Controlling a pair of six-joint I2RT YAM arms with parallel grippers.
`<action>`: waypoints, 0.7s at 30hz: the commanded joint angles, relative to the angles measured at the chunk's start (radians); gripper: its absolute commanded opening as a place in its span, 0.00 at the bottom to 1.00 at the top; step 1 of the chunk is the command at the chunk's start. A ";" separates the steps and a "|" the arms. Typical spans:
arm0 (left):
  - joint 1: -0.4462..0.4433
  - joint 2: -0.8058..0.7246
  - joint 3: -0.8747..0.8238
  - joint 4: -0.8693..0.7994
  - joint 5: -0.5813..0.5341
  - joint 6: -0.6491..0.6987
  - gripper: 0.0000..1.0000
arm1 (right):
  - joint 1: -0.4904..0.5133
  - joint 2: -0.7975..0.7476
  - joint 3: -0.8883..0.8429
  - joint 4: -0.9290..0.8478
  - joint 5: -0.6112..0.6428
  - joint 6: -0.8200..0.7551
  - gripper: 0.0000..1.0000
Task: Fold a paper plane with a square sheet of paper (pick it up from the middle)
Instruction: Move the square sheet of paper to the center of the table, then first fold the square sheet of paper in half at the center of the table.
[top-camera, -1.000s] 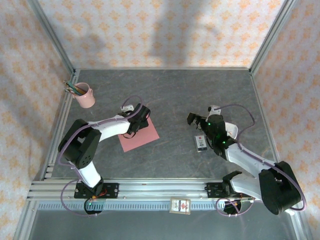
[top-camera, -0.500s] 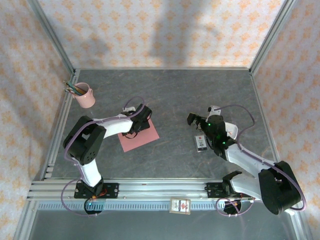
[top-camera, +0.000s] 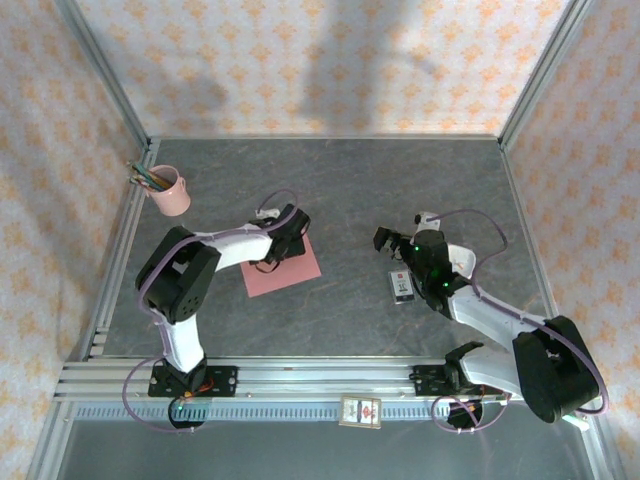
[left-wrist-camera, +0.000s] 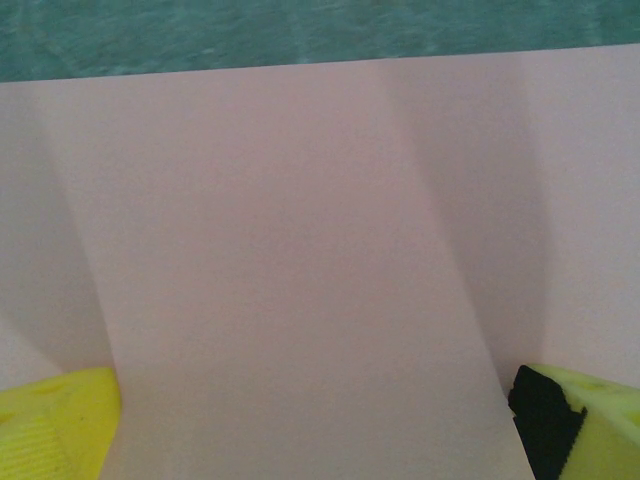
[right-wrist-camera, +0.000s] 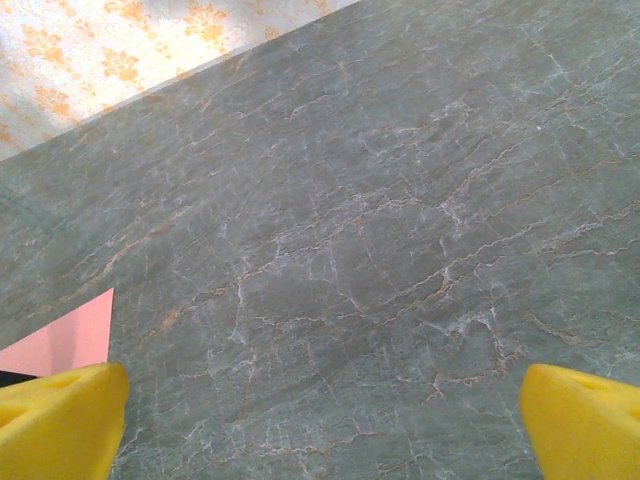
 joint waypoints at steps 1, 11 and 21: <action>-0.013 0.054 0.021 0.019 0.126 0.122 0.99 | 0.000 0.001 -0.002 0.016 0.040 0.003 1.00; -0.050 0.076 0.134 0.034 0.159 0.422 0.98 | 0.000 0.016 0.001 0.009 0.072 -0.007 1.00; -0.060 0.004 0.113 -0.047 0.103 0.229 0.98 | 0.000 0.076 0.012 0.019 0.074 -0.007 1.00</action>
